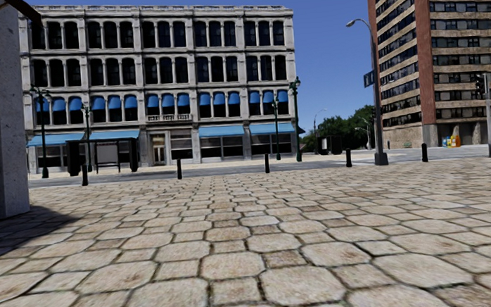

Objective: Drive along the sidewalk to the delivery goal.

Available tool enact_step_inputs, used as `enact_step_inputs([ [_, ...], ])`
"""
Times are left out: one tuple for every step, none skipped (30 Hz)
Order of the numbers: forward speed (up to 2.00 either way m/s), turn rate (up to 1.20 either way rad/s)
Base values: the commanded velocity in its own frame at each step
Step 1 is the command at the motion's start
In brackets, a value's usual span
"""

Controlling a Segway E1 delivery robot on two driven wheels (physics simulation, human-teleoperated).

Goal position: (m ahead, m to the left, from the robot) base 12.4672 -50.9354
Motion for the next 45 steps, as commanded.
enact_step_inputs([
  [1.58,-1.14],
  [1.58,-1.14],
  [1.58,-1.14],
  [1.58,-1.14],
  [1.58,-1.14],
  [1.58,-1.14],
  [1.58,-1.14],
  [1.58,-1.14],
  [1.58,-1.14],
  [1.58,-1.14],
  [1.58,-1.14],
  [1.58,-1.14],
  [1.58,-1.14],
  [1.58,-1.14],
  [1.58,-1.14],
  [1.58,-1.14],
  [1.58,-1.14],
  [1.58,-1.14],
  [1.57,-1.14],
  [1.57,-1.14],
  [1.57,-1.14],
  [1.57,-1.14],
  [1.57,-1.14],
  [1.57,-1.14],
  [1.57,-1.14],
  [1.57,-1.14],
  [1.57,-1.14],
  [1.57,-1.14],
  [1.57,-1.14],
  [1.57,-1.14],
  [1.57,-1.14],
  [1.57,-1.14],
  [1.57,-1.14],
  [1.57,-1.14],
  [1.57,-1.14],
  [1.57,-1.14],
  [1.57,-1.14],
  [1.57,-1.14],
  [1.57,-1.14],
  [1.57,-1.14],
  [1.57,-1.14],
  [1.57,-1.14],
  [1.58,-1.14],
  [1.58,-1.14],
  [1.58,-1.14],
])
